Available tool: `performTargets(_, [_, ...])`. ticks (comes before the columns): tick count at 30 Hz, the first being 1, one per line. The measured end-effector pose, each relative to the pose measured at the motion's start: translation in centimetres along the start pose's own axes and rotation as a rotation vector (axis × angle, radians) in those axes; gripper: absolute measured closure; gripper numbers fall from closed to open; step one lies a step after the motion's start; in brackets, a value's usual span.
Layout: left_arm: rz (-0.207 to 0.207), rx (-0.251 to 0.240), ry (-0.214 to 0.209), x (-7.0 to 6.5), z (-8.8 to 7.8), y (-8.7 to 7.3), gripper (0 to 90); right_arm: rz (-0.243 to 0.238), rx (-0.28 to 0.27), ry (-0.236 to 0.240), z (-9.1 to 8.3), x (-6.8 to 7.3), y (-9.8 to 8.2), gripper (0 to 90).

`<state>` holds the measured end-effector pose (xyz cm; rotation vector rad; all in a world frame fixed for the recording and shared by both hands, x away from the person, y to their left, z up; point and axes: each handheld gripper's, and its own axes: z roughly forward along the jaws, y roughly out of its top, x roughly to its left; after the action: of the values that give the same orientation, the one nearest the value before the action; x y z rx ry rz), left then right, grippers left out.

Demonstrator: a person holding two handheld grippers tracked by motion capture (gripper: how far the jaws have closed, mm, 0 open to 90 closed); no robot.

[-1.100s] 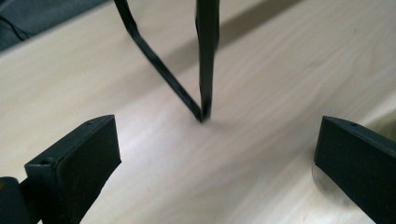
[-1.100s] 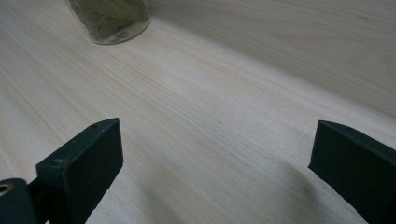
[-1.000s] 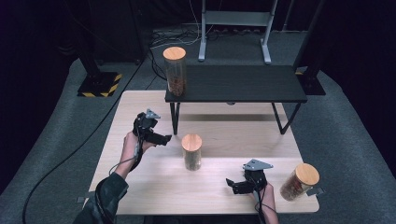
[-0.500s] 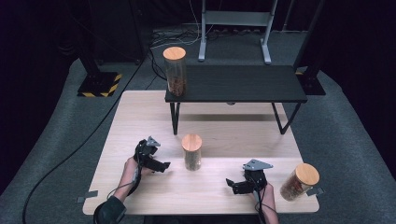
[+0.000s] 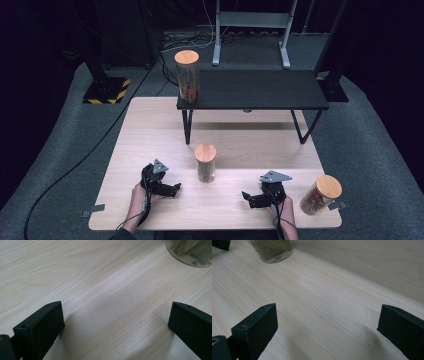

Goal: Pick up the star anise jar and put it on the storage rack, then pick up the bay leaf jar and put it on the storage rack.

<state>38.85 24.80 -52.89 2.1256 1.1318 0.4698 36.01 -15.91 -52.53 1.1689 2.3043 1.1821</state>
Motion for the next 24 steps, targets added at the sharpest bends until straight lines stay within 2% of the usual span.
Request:
performTargets(5, [-0.032,-0.004,0.033,-0.03,-0.28,-0.33,0.0,-0.005,0.005,0.0,0.05,0.04,0.01,1.9])
performTargets(24, [-0.047,-0.005,0.049,-0.16,-0.28,-0.34,0.0,-0.009,0.004,-0.004,0.04,0.09,0.01,1.7])
